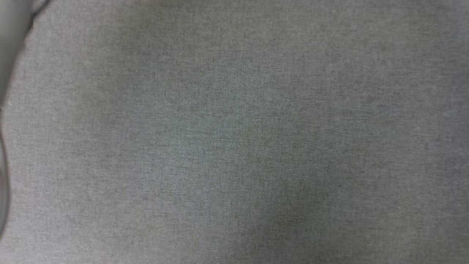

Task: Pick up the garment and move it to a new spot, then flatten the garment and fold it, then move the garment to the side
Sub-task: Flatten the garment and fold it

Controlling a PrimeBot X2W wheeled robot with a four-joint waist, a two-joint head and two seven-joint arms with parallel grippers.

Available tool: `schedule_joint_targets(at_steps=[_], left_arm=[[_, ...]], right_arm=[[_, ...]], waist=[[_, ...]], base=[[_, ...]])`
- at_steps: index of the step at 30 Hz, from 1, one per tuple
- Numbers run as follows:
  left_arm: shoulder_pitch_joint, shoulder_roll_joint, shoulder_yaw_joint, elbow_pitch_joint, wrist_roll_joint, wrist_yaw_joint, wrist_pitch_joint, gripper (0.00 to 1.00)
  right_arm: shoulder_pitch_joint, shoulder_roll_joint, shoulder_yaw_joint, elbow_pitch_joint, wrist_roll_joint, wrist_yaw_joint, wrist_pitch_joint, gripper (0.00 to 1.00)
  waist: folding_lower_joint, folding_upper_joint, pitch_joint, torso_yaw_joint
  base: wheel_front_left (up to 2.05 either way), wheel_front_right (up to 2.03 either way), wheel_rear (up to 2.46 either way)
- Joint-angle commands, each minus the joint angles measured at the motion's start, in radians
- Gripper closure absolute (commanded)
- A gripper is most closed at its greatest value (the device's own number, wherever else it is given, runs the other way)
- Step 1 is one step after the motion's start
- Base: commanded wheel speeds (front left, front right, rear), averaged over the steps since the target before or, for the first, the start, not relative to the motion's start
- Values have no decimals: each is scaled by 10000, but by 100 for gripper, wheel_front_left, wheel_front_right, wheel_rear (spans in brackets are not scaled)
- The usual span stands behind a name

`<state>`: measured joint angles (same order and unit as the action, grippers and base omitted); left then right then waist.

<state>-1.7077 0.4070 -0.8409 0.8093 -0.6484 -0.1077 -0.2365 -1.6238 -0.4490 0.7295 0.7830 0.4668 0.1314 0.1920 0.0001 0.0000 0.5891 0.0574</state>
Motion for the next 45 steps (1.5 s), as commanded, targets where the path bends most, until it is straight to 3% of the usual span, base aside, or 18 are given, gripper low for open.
schedule_joint_targets(at_steps=[1, 8, 18, 26, 37, 45], left_arm=[[633, -4, -77, 96, -103, -52, -133, 100], [3181, 138, 23, -125, -468, -124, -291, 100], [8027, 608, 475, -1881, -341, 405, -307, 100], [11536, 1457, 285, -3332, -742, 1102, -193, 100], [15539, 2726, 35, -5963, -1843, 2623, 619, 100], [17195, 3095, -205, -7184, -2339, 3309, 929, 100]], right_arm=[[533, 96, 122, 212, 368, -16, -252, 100], [2516, 178, 969, 445, 1372, -15, -1123, 100], [5911, -865, 2648, -546, 2549, -15, -1896, 100], [8267, -1802, 3550, -1700, 3522, -15, -2006, 100], [11672, -2960, 3185, -3174, 4545, -15, -2178, 100], [13708, -3255, 2402, -3671, 4498, -15, -2234, 100]], waist=[[-1, 0, -194, -48], [-1, 0, -887, -93], [-1, 0, -2750, -79], [-1, 0, -4401, -208], [-1, 0, -5875, -191], [-1, 0, -6336, -143]], base=[[0, 0, 0], [0, 0, 0], [0, 0, 0], [0, 0, 0], [0, 0, 0], [0, 0, 0]])
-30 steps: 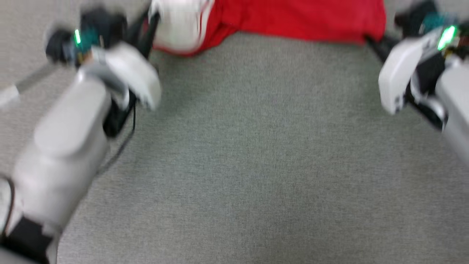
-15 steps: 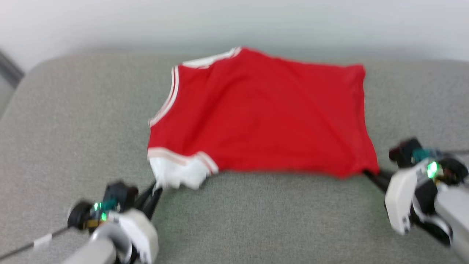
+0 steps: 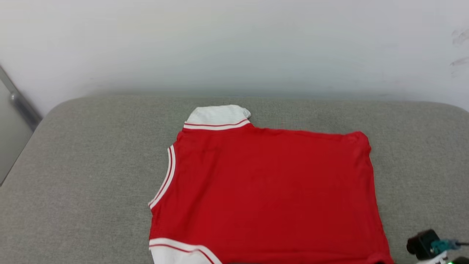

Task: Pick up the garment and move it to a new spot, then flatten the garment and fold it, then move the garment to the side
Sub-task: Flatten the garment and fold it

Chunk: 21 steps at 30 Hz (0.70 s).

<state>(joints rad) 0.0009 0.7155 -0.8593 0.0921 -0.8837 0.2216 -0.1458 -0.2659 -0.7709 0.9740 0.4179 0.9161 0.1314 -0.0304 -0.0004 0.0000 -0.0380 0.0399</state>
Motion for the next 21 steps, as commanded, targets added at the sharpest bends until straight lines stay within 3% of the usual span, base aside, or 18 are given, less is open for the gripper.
schedule_joint_targets(at_steps=[1, 10, 21], left_arm=[[274, 25, -90, -146, -57, 66, 91, 100], [-16, 194, -202, -411, 201, 85, 274, 100], [-2589, -18, 119, 524, 893, -829, 440, 100]], right_arm=[[385, -25, -169, -85, -13, -15, 19, 100], [1483, 121, -1553, -774, -530, -13, 448, 100], [933, 301, -3496, -1780, -1111, -13, 1425, 100]], waist=[[4, 0, -99, 40], [4, 0, -321, 54], [4, 0, 262, -171]], base=[[0, 0, 0], [0, 0, 0], [0, 0, 0]])
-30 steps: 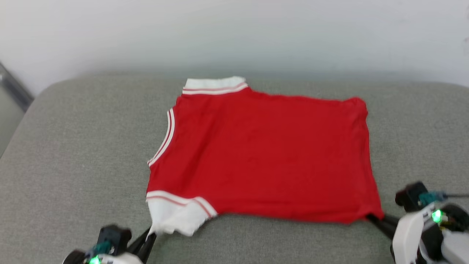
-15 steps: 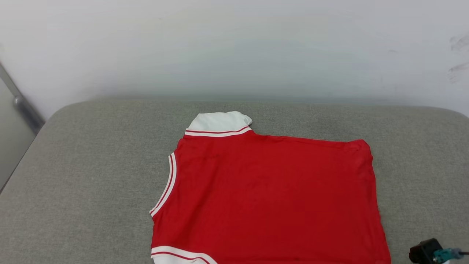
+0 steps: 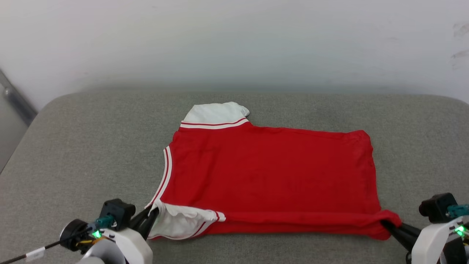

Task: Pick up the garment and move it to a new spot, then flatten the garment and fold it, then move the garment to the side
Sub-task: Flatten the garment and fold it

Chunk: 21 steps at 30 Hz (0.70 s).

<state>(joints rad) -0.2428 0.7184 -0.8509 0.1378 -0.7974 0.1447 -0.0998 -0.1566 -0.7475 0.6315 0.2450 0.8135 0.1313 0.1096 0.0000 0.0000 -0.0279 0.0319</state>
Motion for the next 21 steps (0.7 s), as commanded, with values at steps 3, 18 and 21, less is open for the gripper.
schedule_joint_targets(at_steps=[3, 18, 21], left_arm=[[-928, -216, 96, 531, 208, -331, -14, 100], [-4552, -1113, 138, 3867, 875, -1830, 83, 100], [-5016, -1302, -18, 4539, 1017, -2039, 169, 100]], right_arm=[[-511, 136, -407, -267, -248, -11, 366, 100], [-3019, 937, -588, 540, -812, -11, 1883, 100], [-3379, 1081, -358, 815, -841, -11, 2020, 100]], waist=[[0, 0, 618, -233], [0, 0, 2996, -527], [0, 0, 3336, -531]], base=[[0, 0, 0], [0, 0, 0], [0, 0, 0]])
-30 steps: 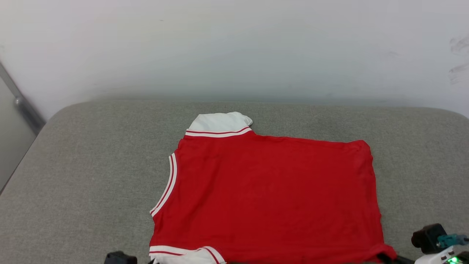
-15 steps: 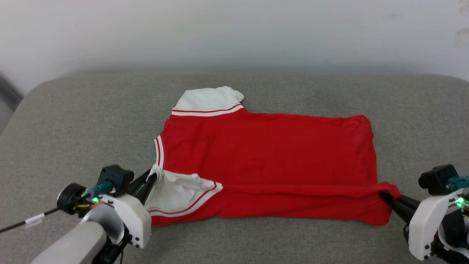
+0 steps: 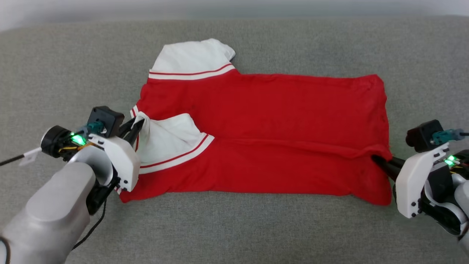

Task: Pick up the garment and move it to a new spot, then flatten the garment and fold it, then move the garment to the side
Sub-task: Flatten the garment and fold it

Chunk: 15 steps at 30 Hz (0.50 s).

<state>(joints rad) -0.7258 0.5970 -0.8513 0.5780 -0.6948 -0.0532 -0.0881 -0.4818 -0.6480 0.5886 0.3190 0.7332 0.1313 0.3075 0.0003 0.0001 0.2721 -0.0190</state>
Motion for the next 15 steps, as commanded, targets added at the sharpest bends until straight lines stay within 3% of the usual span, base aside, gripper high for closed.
schedule_joint_targets(at_steps=[1, 10, 11, 12, 13, 15], left_arm=[[-262, -200, -47, 406, -68, -162, 123, 100], [-389, -879, -673, 2307, -235, -658, 241, 100], [-401, -937, -701, 2421, -302, -684, 202, 74], [-471, -928, -740, 2523, -280, -695, 112, 0], [-539, -941, -765, 2597, -306, -713, 72, 0], [-708, -970, -807, 2678, -419, -742, 120, 0]], right_arm=[[-223, 111, 168, 167, -25, -11, 79, 100], [-441, 207, 832, 713, 95, -13, 22, 100], [-432, 194, 852, 696, 140, -11, -36, 84], [-415, 171, 852, 654, 178, -11, -103, 51], [-414, 112, 840, 572, 176, -10, -224, 0], [-394, 0, 761, 408, 140, -10, -424, 0]], waist=[[-3, -1, 418, -15], [-3, -1, 517, 2], [-3, -1, 446, 17], [-3, -1, 356, 38], [-3, -1, 255, 60], [-3, -1, 40, 115]], base=[[0, 0, 0], [0, 0, 0], [0, 0, 0], [0, 0, 0], [0, 0, 0], [0, 0, 0]])
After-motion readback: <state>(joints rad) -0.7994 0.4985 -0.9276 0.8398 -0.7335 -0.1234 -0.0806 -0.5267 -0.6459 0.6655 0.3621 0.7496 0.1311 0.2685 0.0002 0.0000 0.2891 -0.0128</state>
